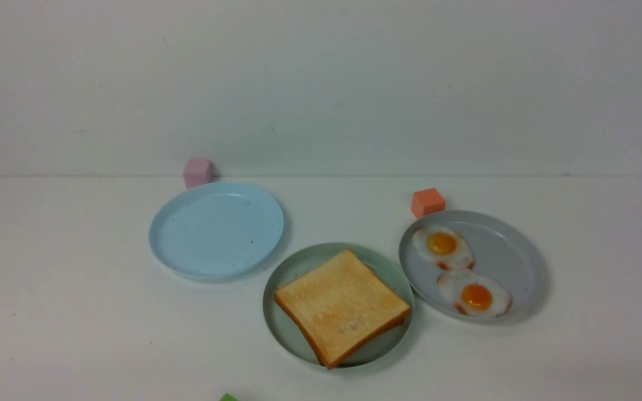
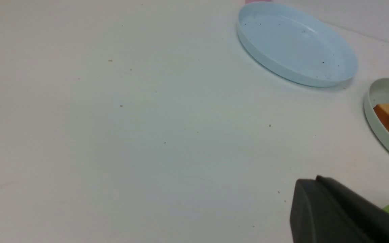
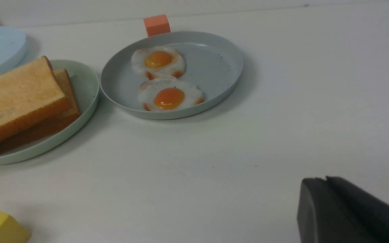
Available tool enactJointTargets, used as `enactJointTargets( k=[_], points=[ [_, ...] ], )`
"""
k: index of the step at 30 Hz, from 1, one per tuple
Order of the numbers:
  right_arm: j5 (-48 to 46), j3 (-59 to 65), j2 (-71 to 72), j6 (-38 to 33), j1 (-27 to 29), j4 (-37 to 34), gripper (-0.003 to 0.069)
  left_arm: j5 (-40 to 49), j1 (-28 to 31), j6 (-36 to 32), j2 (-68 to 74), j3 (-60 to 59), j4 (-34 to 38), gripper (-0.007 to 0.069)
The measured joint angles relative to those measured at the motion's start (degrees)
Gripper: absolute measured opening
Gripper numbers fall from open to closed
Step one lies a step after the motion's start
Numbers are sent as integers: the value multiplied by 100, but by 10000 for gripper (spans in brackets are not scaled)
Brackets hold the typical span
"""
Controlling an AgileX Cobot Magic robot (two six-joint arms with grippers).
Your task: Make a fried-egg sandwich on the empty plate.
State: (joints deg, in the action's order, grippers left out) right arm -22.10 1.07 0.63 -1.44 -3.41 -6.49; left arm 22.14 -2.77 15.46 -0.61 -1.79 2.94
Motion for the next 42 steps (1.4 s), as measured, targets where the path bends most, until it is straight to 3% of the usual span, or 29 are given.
enactJointTargets(
  k=[42],
  points=[
    [0, 0, 0, 0, 0, 0, 99, 0, 0, 0, 0, 0, 4, 2]
  ],
)
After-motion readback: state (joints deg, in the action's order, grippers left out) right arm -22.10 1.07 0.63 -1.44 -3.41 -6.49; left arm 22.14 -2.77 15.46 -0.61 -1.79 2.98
